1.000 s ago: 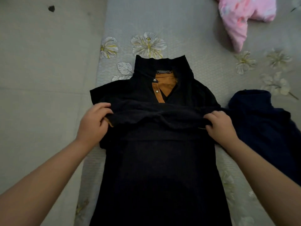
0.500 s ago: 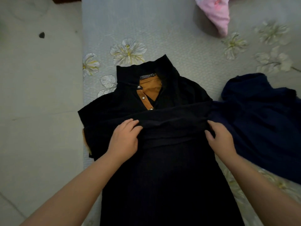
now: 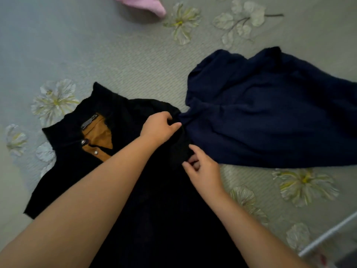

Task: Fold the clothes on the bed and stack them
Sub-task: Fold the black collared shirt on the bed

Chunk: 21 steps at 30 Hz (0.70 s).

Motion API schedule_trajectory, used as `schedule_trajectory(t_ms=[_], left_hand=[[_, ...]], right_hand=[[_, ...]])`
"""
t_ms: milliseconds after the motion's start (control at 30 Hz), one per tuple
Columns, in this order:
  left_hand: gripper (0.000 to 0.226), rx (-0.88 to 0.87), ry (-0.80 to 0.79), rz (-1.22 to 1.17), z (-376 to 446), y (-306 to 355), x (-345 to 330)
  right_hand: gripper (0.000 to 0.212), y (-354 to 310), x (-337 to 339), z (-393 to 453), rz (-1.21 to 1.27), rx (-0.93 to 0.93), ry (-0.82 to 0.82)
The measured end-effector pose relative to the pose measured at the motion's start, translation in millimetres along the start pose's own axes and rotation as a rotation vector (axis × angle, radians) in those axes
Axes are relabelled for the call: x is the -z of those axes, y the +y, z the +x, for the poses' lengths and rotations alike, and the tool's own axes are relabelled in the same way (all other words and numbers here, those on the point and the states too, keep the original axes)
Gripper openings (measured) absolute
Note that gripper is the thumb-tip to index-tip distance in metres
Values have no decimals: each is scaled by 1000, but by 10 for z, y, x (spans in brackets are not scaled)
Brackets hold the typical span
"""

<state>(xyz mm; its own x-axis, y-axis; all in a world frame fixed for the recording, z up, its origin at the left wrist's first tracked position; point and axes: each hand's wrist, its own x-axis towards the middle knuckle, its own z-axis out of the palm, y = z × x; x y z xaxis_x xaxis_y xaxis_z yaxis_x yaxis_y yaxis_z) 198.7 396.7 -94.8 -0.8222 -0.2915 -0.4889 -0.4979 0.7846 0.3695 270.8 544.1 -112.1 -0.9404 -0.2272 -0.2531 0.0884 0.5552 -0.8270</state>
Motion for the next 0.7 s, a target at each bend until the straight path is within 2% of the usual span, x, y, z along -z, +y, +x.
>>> schedule_trajectory(t_ms=[33, 100, 200, 300, 433, 533, 600, 700], left_hand=[[32, 1, 17, 16, 13, 24, 14], [19, -43, 34, 115, 6, 47, 72], [25, -81, 67, 237, -12, 34, 199], [35, -46, 67, 268, 6, 3, 342], [39, -35, 112, 127, 27, -73, 491], [47, 14, 204, -48, 29, -151, 542], [48, 51, 242, -116, 28, -179, 541], [45, 87, 231, -255, 33, -177, 505]], right_hand=[[48, 17, -32, -3, 6, -88, -48], [41, 22, -82, 18, -32, -128, -62], [18, -40, -73, 85, -21, -98, 29], [5, -84, 5, 91, 51, -15, 80], [9, 11, 148, -76, 6, 160, 92], [15, 159, 225, -210, -66, 116, 143], [12, 223, 233, -261, -113, 70, 166], [7, 216, 219, -271, -153, 30, 172]])
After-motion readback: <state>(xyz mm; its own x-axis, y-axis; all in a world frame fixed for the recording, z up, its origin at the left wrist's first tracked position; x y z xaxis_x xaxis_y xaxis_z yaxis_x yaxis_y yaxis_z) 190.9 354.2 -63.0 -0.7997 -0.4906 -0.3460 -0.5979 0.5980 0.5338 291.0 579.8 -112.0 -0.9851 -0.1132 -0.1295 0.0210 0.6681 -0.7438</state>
